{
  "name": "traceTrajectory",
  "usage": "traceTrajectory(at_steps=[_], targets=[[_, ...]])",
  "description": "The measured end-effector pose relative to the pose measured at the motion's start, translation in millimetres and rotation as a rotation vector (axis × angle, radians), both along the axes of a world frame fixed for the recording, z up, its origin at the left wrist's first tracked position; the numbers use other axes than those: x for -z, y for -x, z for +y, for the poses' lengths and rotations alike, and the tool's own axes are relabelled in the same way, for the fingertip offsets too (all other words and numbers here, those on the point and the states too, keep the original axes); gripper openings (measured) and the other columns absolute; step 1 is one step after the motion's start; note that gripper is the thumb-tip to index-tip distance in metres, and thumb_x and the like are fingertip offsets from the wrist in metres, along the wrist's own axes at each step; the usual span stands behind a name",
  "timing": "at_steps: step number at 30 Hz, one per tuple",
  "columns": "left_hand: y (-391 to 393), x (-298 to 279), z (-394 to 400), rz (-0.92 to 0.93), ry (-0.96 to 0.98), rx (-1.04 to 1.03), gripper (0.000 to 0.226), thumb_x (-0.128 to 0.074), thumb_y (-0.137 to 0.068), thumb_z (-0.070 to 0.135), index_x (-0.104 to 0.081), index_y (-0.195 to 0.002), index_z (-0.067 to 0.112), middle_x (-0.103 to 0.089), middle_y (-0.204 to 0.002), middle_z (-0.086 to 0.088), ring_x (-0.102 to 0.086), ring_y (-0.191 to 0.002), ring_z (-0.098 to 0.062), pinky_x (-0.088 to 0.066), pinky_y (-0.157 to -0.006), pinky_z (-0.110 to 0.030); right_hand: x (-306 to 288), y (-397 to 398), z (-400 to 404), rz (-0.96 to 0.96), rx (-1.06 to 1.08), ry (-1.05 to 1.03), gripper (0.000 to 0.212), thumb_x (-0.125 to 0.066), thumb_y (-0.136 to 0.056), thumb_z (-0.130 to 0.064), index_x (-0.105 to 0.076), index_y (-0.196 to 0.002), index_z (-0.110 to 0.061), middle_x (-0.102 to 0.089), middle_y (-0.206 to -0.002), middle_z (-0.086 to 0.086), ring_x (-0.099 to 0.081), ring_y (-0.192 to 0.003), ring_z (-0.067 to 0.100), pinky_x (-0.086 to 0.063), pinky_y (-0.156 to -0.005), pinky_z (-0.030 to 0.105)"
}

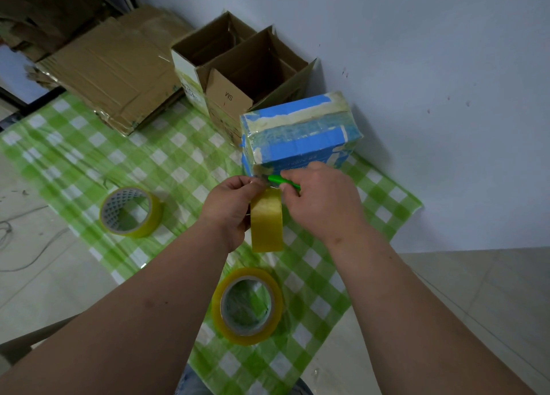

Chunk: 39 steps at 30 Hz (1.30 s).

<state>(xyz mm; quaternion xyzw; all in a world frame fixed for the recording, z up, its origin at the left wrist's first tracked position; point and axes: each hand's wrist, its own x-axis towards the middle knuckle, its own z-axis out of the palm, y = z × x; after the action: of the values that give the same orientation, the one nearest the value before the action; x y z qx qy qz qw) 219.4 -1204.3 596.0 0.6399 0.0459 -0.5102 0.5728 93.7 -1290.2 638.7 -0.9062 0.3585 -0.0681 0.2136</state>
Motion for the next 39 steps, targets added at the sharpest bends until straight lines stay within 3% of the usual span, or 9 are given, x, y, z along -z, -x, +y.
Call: traceTrajectory(at_steps=[7,13,18,23,27,31,37,39], targets=[[-6,0,2,-0.018,-0.038,-0.003,0.015,-0.074,-0.084,0.008,-0.063,-0.075,0.014,-0.067,-0.072,-0.007,-0.061,-0.065,-0.022,-0.05,-0.068,-0.039,6,14,-13,0.05,0.07,-0.002,0.024,-0.055,-0.093,-0.031,-0.073,-0.105,-0.021,-0.056,-0.082,0.0,-0.048,-0.073,0.017,-0.036,-0.061,0.028],[0,1,0,-0.021,-0.042,0.019,0.014,-0.071,-0.087,0.008,-0.066,-0.076,0.015,-0.068,-0.075,-0.007,-0.062,-0.068,-0.023,-0.05,-0.068,-0.038,1,14,-4,-0.132,0.074,-0.118,0.026,-0.064,-0.088,-0.032,-0.075,-0.111,-0.024,-0.072,-0.096,0.002,-0.065,-0.086,0.021,-0.052,-0.074,0.034],[2,1,-1,-0.026,-0.042,0.013,0.02,-0.068,-0.088,0.006,-0.065,-0.071,0.017,-0.067,-0.071,-0.006,-0.061,-0.063,-0.022,-0.049,-0.064,-0.036,1,0,-1,-0.087,0.001,-0.117,0.031,-0.059,-0.092,-0.037,-0.071,-0.119,-0.026,-0.069,-0.1,0.001,-0.063,-0.09,0.02,-0.052,-0.077,0.037],[1,-4,-2,-0.024,-0.04,0.009,0.013,-0.068,-0.088,0.006,-0.065,-0.078,0.013,-0.067,-0.079,-0.011,-0.061,-0.073,-0.027,-0.05,-0.075,-0.044,1,-7,-3,-0.077,-0.023,-0.054,0.032,-0.056,-0.093,-0.036,-0.07,-0.12,-0.026,-0.061,-0.092,0.001,-0.06,-0.086,0.022,-0.048,-0.07,0.033],[5,-5,-1,-0.028,-0.033,0.024,0.022,-0.069,-0.086,0.004,-0.066,-0.067,0.015,-0.064,-0.066,-0.009,-0.057,-0.061,-0.024,-0.047,-0.063,-0.036,2,-12,-3,-0.024,-0.066,-0.027,0.034,-0.054,-0.094,-0.039,-0.067,-0.124,-0.029,-0.056,-0.093,-0.003,-0.06,-0.091,0.021,-0.049,-0.072,0.033],[6,-5,2,-0.023,-0.041,0.031,0.018,-0.072,-0.084,0.006,-0.065,-0.07,0.014,-0.065,-0.068,-0.009,-0.058,-0.061,-0.024,-0.048,-0.063,-0.036,4,-11,-6,0.006,-0.063,-0.012,0.033,-0.054,-0.094,-0.04,-0.067,-0.123,-0.031,-0.045,-0.087,-0.008,-0.058,-0.088,0.02,-0.045,-0.068,0.031],[-3,-6,3,-0.132,-0.122,0.094,0.012,-0.074,-0.085,0.012,-0.065,-0.078,0.014,-0.064,-0.065,-0.005,-0.055,-0.047,-0.015,-0.042,-0.042,-0.022,14,5,-11,0.058,0.029,-0.009,0.026,-0.053,-0.093,-0.036,-0.073,-0.106,-0.025,-0.054,-0.082,-0.004,-0.05,-0.075,0.017,-0.044,-0.063,0.031],[-5,-4,4,-0.186,-0.161,0.131,0.015,-0.074,-0.086,0.016,-0.063,-0.076,0.017,-0.06,-0.064,-0.004,-0.05,-0.05,-0.016,-0.037,-0.044,-0.022,18,11,-10,0.09,0.067,-0.048,0.026,-0.051,-0.093,-0.036,-0.073,-0.102,-0.025,-0.062,-0.084,-0.001,-0.056,-0.077,0.019,-0.047,-0.063,0.031]])
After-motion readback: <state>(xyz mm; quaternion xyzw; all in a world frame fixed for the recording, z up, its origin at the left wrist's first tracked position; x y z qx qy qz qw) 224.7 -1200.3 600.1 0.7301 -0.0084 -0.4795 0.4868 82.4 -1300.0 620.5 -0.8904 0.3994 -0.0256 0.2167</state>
